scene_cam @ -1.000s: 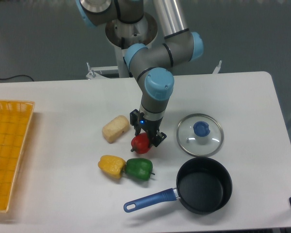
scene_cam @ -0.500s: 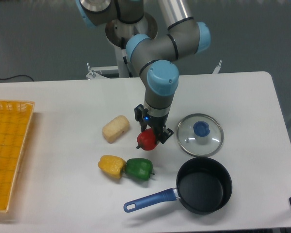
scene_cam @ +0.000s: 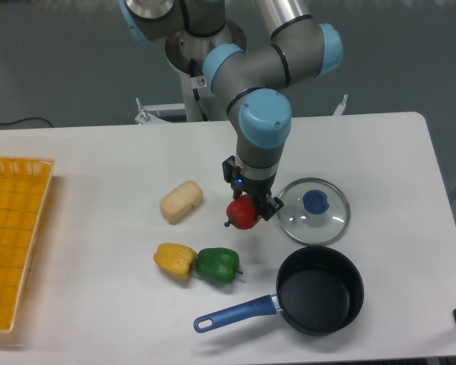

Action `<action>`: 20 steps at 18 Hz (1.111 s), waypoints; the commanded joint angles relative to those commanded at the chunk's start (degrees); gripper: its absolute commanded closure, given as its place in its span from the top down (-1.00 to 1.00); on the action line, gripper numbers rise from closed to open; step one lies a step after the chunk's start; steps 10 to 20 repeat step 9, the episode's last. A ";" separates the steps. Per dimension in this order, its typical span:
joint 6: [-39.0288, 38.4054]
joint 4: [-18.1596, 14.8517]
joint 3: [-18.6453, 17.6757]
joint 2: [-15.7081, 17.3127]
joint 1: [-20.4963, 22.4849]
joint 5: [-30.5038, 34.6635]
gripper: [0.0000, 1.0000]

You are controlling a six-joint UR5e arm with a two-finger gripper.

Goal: Pick up the red pepper
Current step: 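Lift the gripped red pepper up off the table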

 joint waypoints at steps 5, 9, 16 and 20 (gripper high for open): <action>1.33 -0.44 0.70 0.00 1.23 1.15 -0.28; 1.41 -0.61 1.23 -0.17 1.23 2.64 -0.28; 1.41 -0.61 1.23 -0.17 1.23 2.64 -0.28; 1.41 -0.61 1.23 -0.17 1.23 2.64 -0.28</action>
